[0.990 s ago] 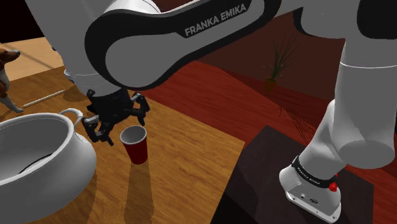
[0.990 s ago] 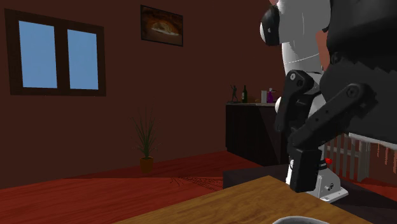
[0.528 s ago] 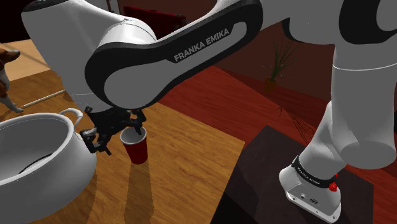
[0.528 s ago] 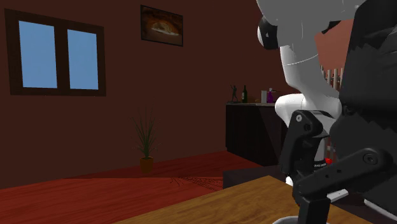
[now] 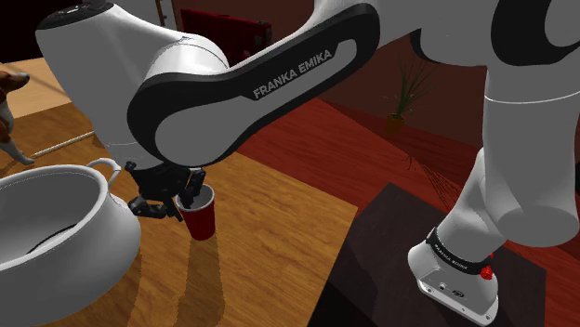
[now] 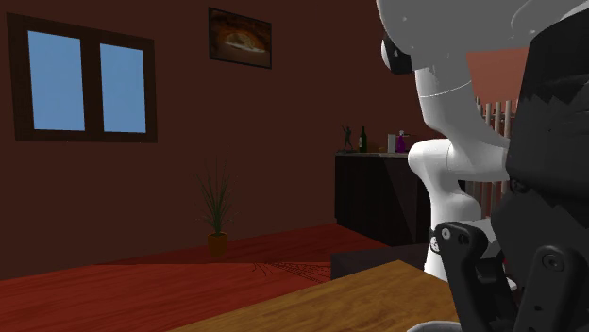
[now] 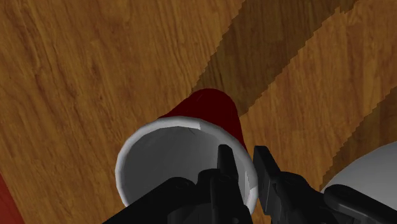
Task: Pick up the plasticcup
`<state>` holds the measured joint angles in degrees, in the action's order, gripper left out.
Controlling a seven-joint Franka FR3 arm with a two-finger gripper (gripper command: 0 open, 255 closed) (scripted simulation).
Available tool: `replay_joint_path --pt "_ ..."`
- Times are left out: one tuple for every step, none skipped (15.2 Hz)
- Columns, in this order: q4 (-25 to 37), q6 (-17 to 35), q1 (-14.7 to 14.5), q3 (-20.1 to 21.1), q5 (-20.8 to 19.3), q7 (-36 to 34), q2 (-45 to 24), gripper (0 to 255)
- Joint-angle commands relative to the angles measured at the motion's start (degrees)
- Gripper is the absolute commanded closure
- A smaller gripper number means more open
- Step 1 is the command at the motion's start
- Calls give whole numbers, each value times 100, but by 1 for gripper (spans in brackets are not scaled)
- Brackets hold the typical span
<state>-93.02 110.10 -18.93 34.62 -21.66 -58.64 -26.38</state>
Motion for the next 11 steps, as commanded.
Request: replay_joint_path --pt "-4 -1 1 -2 0 0 -3 255" --pt "-2 -2 0 -2 -1 0 -4 255" --pt "-2 -2 0 -2 -1 -1 -5 255" --pt "-1 -2 0 -2 -1 0 -5 255" --pt "-3 -3 2 -2 0 2 -3 255" --pt "38 -64 5 9 21 19 24 255" --pt "82 -127 7 18 40 37 49 255" --pt "127 -190 8 28 59 54 73 255" --pt "173 -254 9 37 77 71 95 255" --pt "221 -319 9 45 95 87 117 255" --pt "271 -384 8 53 111 103 138 255"
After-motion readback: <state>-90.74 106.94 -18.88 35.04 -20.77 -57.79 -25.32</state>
